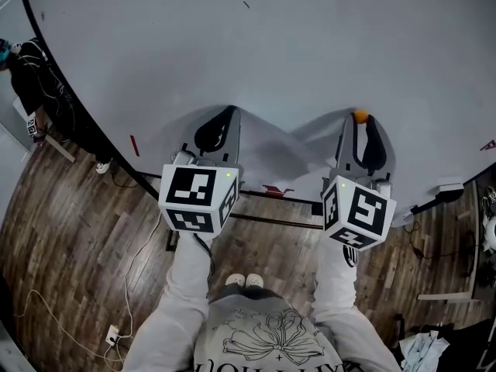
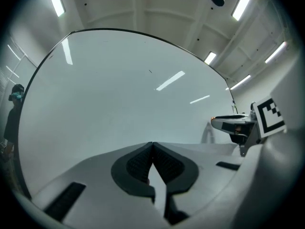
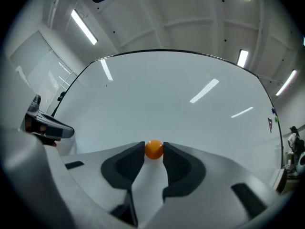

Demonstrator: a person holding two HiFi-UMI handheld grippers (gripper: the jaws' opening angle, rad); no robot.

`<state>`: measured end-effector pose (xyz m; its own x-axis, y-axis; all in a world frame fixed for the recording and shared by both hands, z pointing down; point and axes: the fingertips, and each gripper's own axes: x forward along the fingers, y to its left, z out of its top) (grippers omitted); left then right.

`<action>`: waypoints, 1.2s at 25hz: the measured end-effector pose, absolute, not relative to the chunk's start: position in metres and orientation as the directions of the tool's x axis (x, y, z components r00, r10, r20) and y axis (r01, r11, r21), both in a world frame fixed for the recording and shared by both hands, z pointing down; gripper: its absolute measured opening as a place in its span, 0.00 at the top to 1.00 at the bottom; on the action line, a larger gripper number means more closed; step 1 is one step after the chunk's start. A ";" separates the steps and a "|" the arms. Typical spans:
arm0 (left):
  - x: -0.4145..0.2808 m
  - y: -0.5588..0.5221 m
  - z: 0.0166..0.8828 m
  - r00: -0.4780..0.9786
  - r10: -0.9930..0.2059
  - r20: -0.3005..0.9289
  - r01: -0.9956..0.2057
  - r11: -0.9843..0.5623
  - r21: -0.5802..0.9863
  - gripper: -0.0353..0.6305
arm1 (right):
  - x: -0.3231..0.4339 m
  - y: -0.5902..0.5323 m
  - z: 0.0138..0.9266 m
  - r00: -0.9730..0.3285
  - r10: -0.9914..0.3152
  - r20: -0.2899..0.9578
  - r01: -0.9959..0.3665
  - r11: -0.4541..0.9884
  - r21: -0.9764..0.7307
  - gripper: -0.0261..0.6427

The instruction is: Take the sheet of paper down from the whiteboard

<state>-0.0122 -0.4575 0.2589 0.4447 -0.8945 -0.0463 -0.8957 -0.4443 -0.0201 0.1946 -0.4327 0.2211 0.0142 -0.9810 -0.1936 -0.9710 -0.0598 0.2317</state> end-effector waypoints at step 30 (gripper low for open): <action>-0.010 -0.436 0.254 0.370 -0.928 -0.040 -0.926 -0.365 -0.099 0.94 | 0.201 -0.411 0.224 -0.020 -0.978 -0.208 -0.995 -0.001 0.102 0.81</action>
<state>-0.0102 -0.4361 0.2540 0.3701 -0.9282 -0.0398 -0.9258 -0.3649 -0.0985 0.2012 -0.4107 0.2244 -0.0200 -0.9780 -0.2078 -0.9947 -0.0014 0.1024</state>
